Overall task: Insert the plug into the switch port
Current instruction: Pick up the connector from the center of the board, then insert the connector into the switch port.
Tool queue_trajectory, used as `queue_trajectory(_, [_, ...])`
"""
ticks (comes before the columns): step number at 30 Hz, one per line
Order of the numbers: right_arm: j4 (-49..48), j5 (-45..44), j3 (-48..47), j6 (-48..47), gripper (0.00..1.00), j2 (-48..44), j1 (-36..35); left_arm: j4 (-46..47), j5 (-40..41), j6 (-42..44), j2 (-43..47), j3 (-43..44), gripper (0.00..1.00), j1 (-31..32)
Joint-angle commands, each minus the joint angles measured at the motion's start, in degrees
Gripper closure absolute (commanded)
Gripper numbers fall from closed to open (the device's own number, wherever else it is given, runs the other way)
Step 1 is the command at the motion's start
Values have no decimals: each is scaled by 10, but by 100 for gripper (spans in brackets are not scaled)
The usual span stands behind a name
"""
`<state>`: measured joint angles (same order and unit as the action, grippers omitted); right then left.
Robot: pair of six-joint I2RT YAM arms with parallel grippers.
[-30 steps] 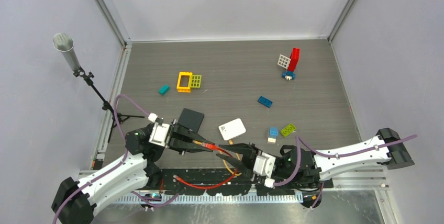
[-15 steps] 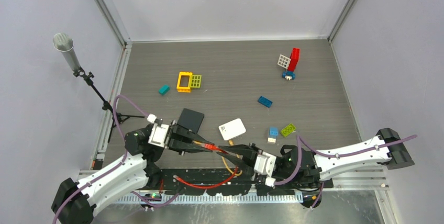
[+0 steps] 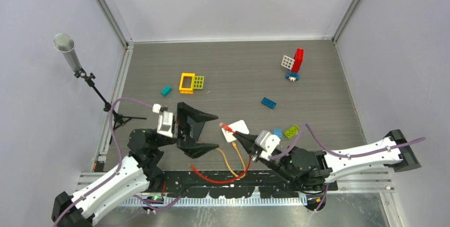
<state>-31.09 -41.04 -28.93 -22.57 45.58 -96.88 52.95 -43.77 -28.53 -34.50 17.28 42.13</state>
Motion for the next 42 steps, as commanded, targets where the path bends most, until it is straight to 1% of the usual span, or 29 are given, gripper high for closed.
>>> queue_trajectory(1, [249,-198,-62,227,100,-63,18,-279,212,45,32,63,1,1])
queue_trajectory(2, [326,-198,-70,295,100,-77,26,-305,237,49,29,72,0,1])
queue_trajectory(3, [380,-195,-73,352,99,-90,31,-324,259,49,21,80,0,1])
queue_trajectory(5, [452,-181,-63,452,100,-114,34,-341,301,46,-14,94,0,1])
queue_trajectory(8, [478,-171,-15,567,100,-131,34,-327,342,36,-84,113,0,1])
queue_trajectory(10, [477,-177,18,640,100,-119,38,-302,348,29,-143,125,2,0])
queue_trajectory(12, [475,-176,38,694,100,-85,48,-263,347,26,-207,133,3,0])
queue_trajectory(13, [478,-171,42,726,99,-52,57,-242,343,28,-239,138,4,0])
queue_trajectory(15, [484,-147,44,763,100,1,91,-206,328,32,-301,147,6,-1])
queue_trajectory(17, [473,-112,49,780,100,48,121,-187,302,38,-362,163,8,-1])
queue_trajectory(20, [425,-91,73,779,100,92,132,-149,271,42,-443,168,9,-1])
queue_trajectory(24, [339,-74,109,761,100,125,133,-96,267,44,-495,153,12,0])
queue_trajectory(26, [276,-60,125,731,100,146,132,-95,269,44,-509,150,13,0])
queue_trajectory(28, [258,-51,123,710,100,169,126,-101,270,41,-519,147,15,0])
queue_trajectory(31, [260,-84,98,690,99,214,95,-112,278,27,-530,141,15,0])
queue_trajectory(34, [277,-143,67,700,100,264,61,-131,280,16,-534,138,16,0])
queue_trajectory(38, [280,-199,68,761,100,308,37,-126,291,10,-536,123,16,0])
queue_trajectory(42, [338,-261,62,830,100,331,21,-109,291,9,-550,115,16,0])
